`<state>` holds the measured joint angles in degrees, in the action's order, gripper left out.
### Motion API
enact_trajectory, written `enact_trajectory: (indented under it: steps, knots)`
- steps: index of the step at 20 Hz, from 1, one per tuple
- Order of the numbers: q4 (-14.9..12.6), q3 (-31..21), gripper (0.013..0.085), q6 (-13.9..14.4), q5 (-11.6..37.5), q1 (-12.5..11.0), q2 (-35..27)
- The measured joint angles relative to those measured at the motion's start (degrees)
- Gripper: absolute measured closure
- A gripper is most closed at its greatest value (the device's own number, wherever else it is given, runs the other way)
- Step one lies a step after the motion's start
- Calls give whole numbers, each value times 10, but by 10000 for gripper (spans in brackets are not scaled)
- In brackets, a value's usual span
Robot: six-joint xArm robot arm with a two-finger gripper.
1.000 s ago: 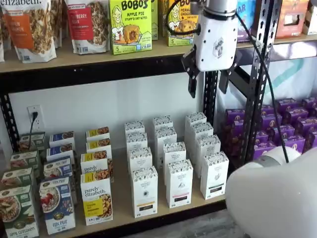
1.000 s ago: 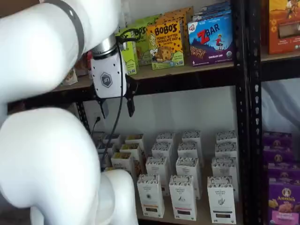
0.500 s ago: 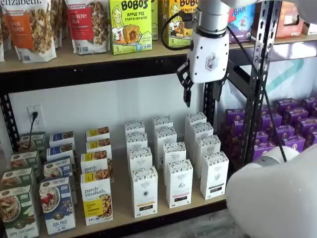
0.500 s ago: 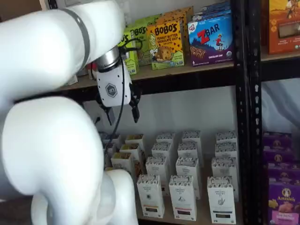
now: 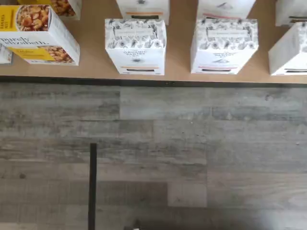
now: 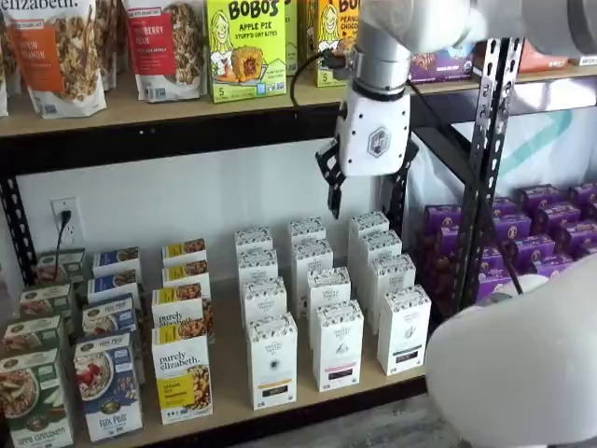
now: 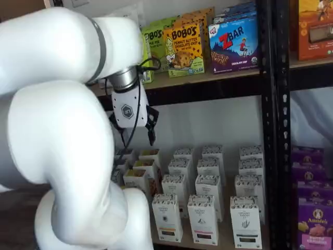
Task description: Pick up the white box with a yellow strip in the middle, on the bottom shelf, the fourth box from the left
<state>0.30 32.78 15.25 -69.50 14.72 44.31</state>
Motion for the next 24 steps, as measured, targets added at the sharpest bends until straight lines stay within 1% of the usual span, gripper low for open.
enact_trajectory:
  steps: [3,7,11,13,15,17,20,24]
  knots:
    - [2,-11,130,5,38,6,-23]
    - [-7,-17,130,15,79,12,-56]
    - [1,-19,130,1,117,2,-95]
    - [14,-25,130,-17,149,-8,-121]
    - [10,-28,130,-18,171,-12,-147]
    - [14,-36,130,-24,201,-14,-167]
    - [17,-49,130,-27,248,-13,-193]
    - [20,-62,130,-22,302,-3,-223]
